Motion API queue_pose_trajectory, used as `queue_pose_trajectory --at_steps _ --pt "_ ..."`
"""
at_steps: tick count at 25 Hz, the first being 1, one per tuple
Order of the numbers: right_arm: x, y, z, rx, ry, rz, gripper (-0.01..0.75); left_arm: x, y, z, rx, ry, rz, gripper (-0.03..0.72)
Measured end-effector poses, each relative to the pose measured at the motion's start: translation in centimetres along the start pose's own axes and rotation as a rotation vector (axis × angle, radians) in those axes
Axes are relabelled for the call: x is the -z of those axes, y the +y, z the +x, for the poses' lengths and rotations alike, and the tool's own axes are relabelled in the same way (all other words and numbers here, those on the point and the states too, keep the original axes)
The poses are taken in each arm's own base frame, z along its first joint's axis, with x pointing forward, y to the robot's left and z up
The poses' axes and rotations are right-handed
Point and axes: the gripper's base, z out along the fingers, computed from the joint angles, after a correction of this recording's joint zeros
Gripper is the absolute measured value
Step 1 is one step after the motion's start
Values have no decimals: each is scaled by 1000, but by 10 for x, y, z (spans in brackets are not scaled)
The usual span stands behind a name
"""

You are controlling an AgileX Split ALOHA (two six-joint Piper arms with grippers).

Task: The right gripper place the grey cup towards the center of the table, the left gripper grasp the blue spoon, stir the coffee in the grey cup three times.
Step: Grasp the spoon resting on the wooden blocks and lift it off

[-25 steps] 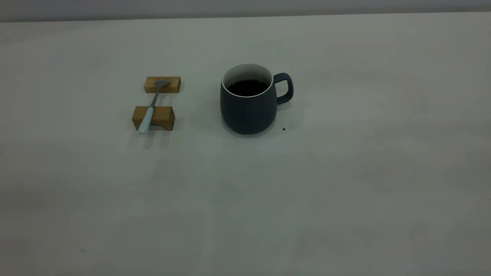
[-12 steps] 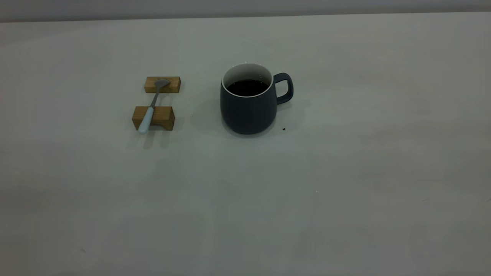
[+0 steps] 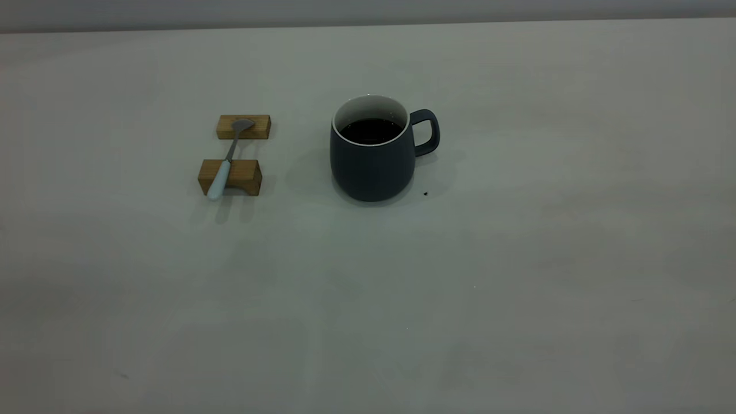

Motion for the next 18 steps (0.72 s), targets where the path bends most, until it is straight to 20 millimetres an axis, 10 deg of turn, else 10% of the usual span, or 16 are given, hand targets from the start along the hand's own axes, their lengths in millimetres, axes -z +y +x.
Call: queue_pose_trajectory --at_steps 9,18 --pt "0 0 0 -2 0 1 497 -4 1 -7 11 56 4 445" --pt "0 0 0 -2 0 1 497 -60 6 -72 58 382 50 580"
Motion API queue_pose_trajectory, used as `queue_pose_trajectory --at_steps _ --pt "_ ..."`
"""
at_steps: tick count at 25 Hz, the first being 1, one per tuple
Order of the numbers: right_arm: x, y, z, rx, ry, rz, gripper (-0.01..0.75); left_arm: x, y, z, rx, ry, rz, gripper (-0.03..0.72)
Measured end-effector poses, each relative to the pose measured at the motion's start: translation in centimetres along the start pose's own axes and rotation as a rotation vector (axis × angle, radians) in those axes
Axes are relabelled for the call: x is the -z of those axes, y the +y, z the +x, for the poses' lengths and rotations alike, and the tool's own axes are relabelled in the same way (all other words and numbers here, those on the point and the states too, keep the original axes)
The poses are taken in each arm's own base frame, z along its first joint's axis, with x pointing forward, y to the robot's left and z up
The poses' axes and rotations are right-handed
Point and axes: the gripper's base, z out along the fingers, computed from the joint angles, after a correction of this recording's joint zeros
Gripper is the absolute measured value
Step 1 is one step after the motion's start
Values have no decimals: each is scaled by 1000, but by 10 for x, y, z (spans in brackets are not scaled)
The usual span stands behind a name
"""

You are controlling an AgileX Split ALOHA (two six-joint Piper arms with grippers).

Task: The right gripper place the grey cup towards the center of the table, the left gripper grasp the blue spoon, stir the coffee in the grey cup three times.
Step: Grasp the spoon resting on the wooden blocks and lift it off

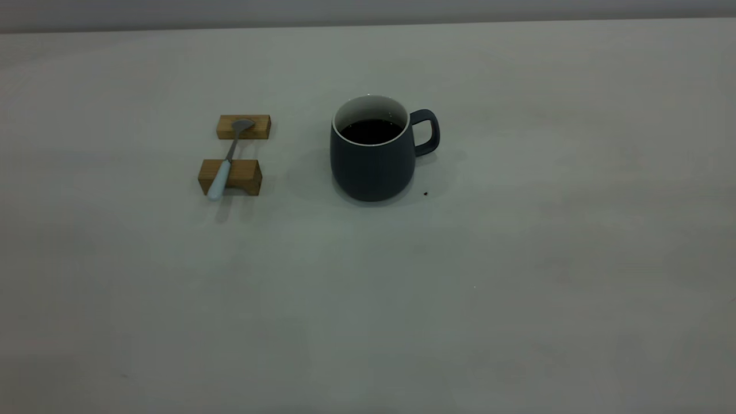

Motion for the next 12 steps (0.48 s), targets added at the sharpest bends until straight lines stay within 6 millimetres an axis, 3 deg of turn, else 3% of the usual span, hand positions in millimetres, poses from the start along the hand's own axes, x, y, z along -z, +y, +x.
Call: queue_pose_trajectory --at_steps 6,12 --pt "0 0 0 0 0 0 497 -57 2 -65 58 171 59 585" --pt "0 0 0 0 0 0 497 -129 -8 -103 68 305 83 585"
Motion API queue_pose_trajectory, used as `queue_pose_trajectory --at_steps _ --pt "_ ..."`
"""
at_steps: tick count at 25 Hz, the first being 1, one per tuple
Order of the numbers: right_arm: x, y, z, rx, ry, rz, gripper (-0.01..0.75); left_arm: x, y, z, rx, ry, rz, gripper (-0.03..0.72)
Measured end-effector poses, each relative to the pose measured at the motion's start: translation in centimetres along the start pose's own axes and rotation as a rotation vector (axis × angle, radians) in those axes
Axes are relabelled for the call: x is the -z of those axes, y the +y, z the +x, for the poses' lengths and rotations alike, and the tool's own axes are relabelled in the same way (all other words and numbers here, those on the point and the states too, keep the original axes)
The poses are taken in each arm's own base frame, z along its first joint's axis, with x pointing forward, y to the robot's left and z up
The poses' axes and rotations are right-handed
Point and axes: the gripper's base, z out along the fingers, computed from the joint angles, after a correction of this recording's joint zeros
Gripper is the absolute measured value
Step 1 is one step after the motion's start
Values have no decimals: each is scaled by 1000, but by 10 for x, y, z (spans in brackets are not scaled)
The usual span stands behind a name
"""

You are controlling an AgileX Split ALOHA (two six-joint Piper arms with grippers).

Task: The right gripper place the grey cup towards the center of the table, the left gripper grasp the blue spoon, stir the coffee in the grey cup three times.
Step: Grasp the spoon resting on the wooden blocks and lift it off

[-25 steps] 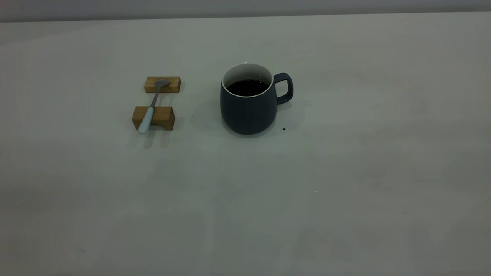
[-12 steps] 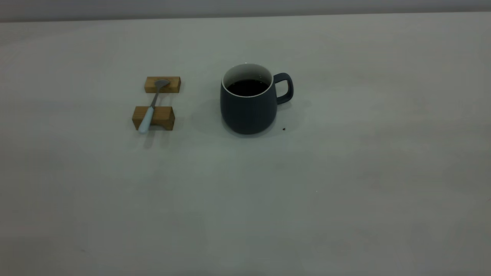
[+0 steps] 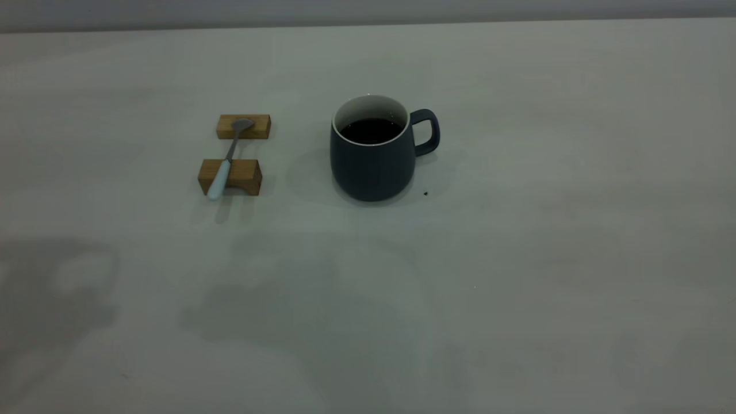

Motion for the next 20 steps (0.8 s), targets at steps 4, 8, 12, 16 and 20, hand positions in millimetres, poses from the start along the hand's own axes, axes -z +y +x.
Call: queue_pose_trajectory --at_steps 4,8,12,16,20 --pt "0 0 0 0 0 0 497 -44 -21 -26 18 48 1 585" --pt "0 0 0 0 0 0 497 -86 -43 -45 9 88 -4 585" --pt "0 0 0 0 0 0 497 -124 -60 -62 -3 120 -10 585" --pt "0 0 0 0 0 0 497 -154 -72 -78 -21 140 -13 585" --pt "0 0 0 0 -1 0 497 -177 -76 -90 -22 152 -16 585"
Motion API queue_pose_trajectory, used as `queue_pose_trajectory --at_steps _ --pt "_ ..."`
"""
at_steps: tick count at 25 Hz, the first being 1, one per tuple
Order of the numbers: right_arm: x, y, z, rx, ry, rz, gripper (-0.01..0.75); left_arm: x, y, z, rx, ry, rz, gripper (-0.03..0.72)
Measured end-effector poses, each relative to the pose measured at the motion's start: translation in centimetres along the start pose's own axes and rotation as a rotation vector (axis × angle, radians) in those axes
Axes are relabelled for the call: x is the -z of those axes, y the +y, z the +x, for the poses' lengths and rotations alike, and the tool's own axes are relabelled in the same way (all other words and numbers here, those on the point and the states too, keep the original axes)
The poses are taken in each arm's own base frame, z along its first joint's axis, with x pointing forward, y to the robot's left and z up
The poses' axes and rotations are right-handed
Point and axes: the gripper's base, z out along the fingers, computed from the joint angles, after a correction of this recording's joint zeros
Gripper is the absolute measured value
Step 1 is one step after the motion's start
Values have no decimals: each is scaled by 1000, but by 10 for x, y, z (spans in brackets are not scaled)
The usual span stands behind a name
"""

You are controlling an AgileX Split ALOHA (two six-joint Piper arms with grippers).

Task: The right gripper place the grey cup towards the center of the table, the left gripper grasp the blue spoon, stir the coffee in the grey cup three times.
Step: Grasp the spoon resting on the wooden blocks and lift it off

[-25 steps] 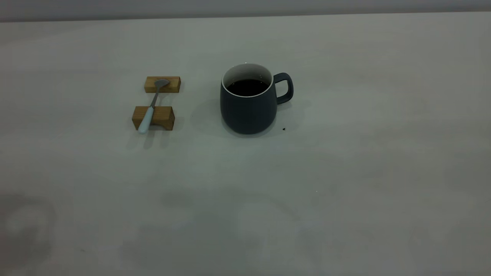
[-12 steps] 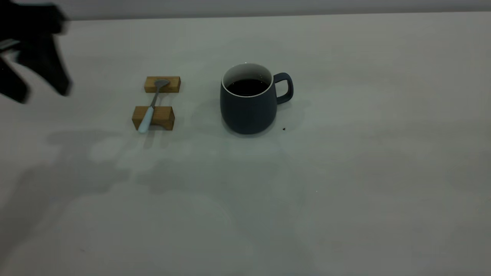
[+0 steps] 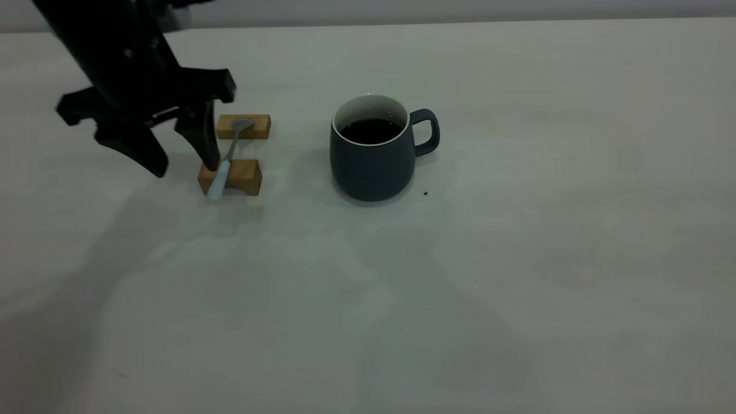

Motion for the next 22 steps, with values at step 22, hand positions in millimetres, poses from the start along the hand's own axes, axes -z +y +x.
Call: queue_pose_trajectory --at_steps 22 --pt "0 0 0 0 1 1 497 -58 -7 -16 -7 0 -16 585"
